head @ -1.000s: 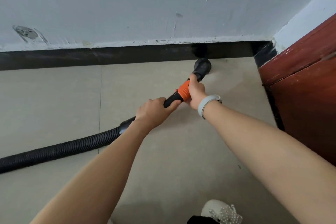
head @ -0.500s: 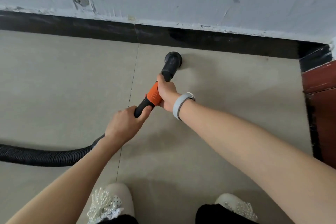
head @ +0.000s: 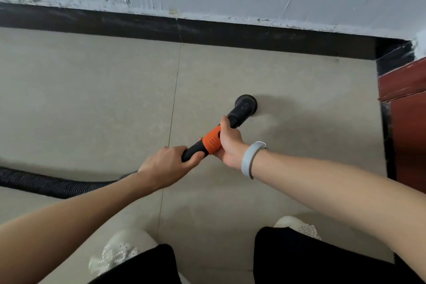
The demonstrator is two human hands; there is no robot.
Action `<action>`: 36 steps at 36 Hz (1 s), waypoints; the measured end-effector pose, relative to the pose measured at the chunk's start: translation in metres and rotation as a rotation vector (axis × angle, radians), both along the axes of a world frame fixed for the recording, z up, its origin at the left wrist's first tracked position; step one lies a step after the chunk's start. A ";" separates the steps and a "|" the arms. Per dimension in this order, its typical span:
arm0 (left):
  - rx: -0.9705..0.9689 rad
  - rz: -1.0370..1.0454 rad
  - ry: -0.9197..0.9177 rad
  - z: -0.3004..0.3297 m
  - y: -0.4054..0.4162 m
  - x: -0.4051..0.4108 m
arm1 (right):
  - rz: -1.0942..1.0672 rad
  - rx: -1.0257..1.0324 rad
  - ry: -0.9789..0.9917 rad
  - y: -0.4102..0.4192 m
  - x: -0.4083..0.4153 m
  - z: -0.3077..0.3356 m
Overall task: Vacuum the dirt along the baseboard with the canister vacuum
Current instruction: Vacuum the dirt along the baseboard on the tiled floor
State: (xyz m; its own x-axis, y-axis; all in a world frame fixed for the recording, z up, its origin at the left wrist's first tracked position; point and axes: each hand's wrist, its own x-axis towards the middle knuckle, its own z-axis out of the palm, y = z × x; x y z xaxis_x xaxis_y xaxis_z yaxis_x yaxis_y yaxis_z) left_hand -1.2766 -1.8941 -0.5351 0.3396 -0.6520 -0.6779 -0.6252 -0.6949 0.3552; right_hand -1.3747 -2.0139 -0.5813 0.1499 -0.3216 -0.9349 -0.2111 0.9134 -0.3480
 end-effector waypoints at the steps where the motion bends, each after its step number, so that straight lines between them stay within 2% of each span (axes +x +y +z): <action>1: -0.002 0.016 0.029 0.000 -0.005 0.007 | 0.000 -0.012 0.003 -0.004 0.005 0.002; 5: -0.017 -0.006 0.046 0.000 -0.024 0.035 | -0.010 -0.060 0.014 -0.021 0.030 0.010; 12: -0.098 -0.018 -0.060 -0.005 -0.065 0.065 | -0.062 -0.185 0.043 -0.061 0.070 0.015; 17: -0.176 0.086 -0.068 -0.019 -0.051 0.072 | 0.048 -0.224 0.050 -0.062 0.096 0.008; 21: -0.202 0.165 -0.042 -0.027 -0.011 0.077 | 0.117 -0.214 0.029 -0.026 0.109 0.003; 29: -0.165 0.171 -0.077 -0.035 0.097 0.087 | 0.057 -0.098 -0.051 0.080 0.106 0.002; 36: -0.197 0.137 -0.135 -0.032 0.152 0.070 | 0.104 -0.138 0.075 0.138 0.092 -0.009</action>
State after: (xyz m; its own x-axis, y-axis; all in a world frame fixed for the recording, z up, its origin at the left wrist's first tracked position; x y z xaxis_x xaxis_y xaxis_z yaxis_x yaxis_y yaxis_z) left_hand -1.2066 -1.7424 -0.5674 0.5125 -0.7087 -0.4849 -0.5813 -0.7019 0.4115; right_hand -1.2830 -1.8755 -0.5900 0.1204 -0.4342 -0.8927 -0.3323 0.8297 -0.4484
